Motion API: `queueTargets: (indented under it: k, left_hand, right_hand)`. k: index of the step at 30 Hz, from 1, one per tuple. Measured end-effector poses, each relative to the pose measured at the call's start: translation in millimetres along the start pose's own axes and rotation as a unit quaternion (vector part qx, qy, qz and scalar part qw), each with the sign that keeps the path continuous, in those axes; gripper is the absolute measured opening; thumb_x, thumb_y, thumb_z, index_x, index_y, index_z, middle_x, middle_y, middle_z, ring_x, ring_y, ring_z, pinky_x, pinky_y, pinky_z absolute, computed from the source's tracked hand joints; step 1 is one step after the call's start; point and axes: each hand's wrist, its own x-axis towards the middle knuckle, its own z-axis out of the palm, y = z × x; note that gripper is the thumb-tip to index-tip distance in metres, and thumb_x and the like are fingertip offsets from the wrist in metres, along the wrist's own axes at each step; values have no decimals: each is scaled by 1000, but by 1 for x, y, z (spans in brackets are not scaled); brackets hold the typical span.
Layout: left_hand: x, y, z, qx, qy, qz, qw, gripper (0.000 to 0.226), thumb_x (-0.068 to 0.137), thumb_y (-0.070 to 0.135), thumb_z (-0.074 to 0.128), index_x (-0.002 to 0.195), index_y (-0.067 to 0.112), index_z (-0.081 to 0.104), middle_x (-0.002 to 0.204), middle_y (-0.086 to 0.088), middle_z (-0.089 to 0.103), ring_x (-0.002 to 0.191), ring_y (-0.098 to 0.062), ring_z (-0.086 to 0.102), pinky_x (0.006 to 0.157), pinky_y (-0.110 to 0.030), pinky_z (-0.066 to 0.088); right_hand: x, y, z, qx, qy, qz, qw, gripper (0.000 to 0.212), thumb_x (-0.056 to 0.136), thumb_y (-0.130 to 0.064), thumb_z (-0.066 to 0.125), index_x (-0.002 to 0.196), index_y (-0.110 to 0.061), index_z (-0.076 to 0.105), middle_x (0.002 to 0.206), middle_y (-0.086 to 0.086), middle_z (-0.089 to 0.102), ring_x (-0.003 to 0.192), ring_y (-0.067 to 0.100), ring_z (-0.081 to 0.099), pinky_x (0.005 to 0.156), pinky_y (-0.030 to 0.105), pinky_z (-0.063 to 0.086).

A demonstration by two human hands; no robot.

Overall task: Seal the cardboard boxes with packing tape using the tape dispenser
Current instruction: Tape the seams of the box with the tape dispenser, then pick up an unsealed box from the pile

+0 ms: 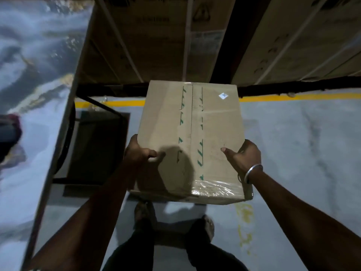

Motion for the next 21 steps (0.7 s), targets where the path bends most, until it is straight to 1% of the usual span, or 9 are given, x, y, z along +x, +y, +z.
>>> queueTargets:
  k: [3, 5, 7, 9, 11, 13, 15, 19, 21]
  left_hand:
    - [24, -49, 18, 13, -8, 32, 999, 108, 36, 44, 87, 135, 20, 51, 117, 3, 64, 109, -22, 61, 84, -36, 54]
    - [43, -82, 30, 31, -14, 30, 999, 104, 41, 45, 83, 136, 22, 49, 115, 0, 64, 108, -27, 61, 82, -40, 56]
    - [68, -122, 41, 71, -14, 29, 997, 97, 45, 52, 85, 133, 28, 50, 110, 0, 68, 102, -28, 65, 82, -48, 58]
    - [81, -147, 49, 102, -5, 14, 995, 93, 51, 55, 86, 131, 28, 49, 107, 0, 67, 101, -30, 65, 81, -49, 58]
    - [81, -158, 57, 131, 2, 8, 991, 86, 65, 42, 90, 136, 22, 45, 118, -5, 64, 110, -34, 61, 84, -45, 53]
    - [81, -169, 63, 154, -10, 3, 988, 103, 68, 30, 92, 151, 17, 32, 139, -11, 54, 124, -37, 53, 91, -43, 48]
    - [81, -176, 65, 171, -26, -8, 985, 121, 62, 37, 90, 158, 20, 18, 149, -11, 46, 129, -39, 49, 94, -43, 47]
    - [84, -188, 65, 203, -45, -2, 978, 115, 78, 25, 86, 159, 14, 5, 161, -11, 29, 142, -36, 37, 106, -41, 40]
    - [85, -190, 65, 220, -45, -4, 974, 113, 80, 23, 84, 159, 13, 4, 161, -12, 29, 142, -35, 38, 106, -39, 39]
  right_hand:
    - [18, 35, 54, -1, -5, -15, 1000, 56, 63, -60, 85, 80, -14, 57, 78, 4, 62, 74, 26, 59, 62, 31, 43]
    - [29, 52, 84, 6, -9, -12, 1000, 52, 67, -48, 89, 80, -12, 55, 79, 7, 60, 76, 27, 58, 63, 29, 36]
    - [39, 68, 111, 9, -22, -5, 1000, 53, 65, -47, 90, 85, -10, 57, 82, 9, 62, 78, 29, 59, 64, 32, 41]
    - [48, 85, 137, 11, -41, -8, 999, 63, 57, -56, 85, 93, -10, 60, 89, 9, 66, 84, 29, 64, 71, 37, 52]
    - [55, 102, 158, 0, -64, -7, 998, 67, 54, -54, 85, 98, -8, 62, 95, 11, 68, 90, 31, 66, 77, 38, 54]
    - [56, 112, 173, -14, -81, 3, 997, 58, 60, -36, 93, 99, -5, 63, 98, 15, 70, 94, 32, 67, 76, 32, 49]
    - [53, 120, 184, -11, -84, 16, 996, 53, 62, -24, 95, 101, -4, 65, 100, 15, 72, 95, 32, 69, 75, 28, 46]
    - [45, 127, 194, 22, -72, 35, 997, 59, 61, -16, 96, 110, -5, 65, 109, 15, 72, 101, 33, 68, 80, 31, 48]
    - [44, 131, 195, 24, -68, 40, 997, 62, 62, -20, 96, 113, -8, 65, 112, 13, 72, 103, 32, 68, 85, 35, 51]
